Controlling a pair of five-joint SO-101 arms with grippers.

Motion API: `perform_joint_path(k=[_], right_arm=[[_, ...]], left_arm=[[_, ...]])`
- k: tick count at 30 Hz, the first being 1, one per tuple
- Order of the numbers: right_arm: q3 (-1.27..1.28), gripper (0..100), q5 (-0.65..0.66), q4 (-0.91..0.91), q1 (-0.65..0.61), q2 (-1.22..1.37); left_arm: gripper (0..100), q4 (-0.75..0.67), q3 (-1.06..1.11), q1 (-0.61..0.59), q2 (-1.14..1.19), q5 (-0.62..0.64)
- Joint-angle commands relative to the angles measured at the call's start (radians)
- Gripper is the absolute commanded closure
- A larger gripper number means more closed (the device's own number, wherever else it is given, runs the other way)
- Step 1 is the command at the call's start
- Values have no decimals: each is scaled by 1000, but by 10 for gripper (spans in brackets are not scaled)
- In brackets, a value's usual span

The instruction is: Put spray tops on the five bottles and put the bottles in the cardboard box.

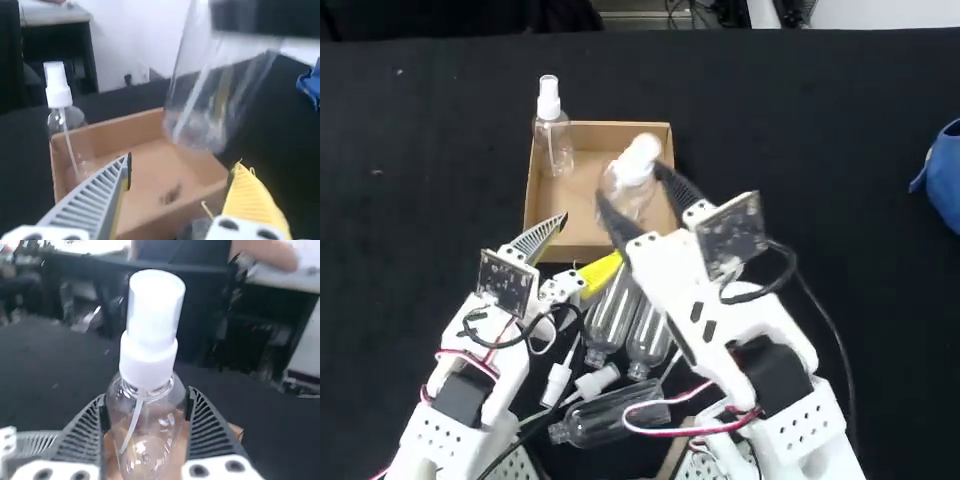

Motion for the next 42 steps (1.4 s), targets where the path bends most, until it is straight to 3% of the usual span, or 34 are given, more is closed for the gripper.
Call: perform_joint_path(k=[1,10,14,17,20,29,42], right_arm=[[-47,988,0,-98,46,120],[-137,988,-8,-215,44,389],[-102,988,-5,-344,21,475],[-94,988,-2,-450,-9,567],[-101,988,-2,-559,-32,679],[-154,988,-2,-799,-32,1006],[-372,988,0,-829,-77,1346]], left_arm=[[827,127,-107,-62,-14,-6],[836,127,-105,-461,-14,-2],[978,84,-90,-558,-14,-2],[944,-98,2,-591,-14,-2],[971,-313,96,-605,3,-2],[970,-359,94,-615,25,-2],[970,-358,94,-615,25,-8]])
